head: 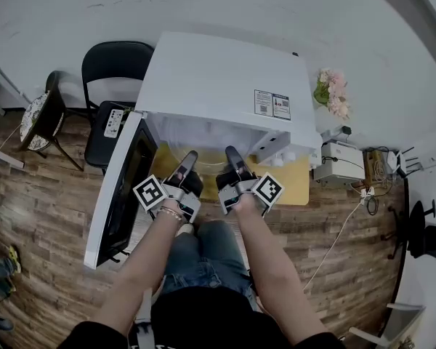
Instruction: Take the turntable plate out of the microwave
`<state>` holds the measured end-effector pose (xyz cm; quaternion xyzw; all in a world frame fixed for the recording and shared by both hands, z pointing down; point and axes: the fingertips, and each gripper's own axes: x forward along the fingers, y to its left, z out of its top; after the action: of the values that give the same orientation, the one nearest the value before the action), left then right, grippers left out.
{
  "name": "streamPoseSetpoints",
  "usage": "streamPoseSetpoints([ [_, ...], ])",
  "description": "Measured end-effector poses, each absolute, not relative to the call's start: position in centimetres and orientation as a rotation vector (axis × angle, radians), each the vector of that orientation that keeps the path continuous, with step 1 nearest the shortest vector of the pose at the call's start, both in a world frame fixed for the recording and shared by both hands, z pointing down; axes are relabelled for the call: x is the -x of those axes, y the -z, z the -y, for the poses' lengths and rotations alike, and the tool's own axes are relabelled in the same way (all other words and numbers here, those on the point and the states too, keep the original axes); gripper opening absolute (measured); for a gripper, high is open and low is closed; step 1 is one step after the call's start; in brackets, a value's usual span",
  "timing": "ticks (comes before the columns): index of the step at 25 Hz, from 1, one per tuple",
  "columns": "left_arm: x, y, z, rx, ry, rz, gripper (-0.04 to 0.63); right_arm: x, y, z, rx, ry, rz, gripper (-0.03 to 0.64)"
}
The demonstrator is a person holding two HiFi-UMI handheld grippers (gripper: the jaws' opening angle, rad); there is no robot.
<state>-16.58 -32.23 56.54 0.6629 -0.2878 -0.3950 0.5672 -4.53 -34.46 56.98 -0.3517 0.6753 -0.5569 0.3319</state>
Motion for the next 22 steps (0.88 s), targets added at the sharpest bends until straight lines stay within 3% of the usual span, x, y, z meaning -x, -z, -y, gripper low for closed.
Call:
streamPoseSetpoints([
  [22,16.5,-54.3,25.8,-1.620,0.953,0.750,0.064,3.9,-54.8,24.3,0.720,1.505,-1.819,0.046],
])
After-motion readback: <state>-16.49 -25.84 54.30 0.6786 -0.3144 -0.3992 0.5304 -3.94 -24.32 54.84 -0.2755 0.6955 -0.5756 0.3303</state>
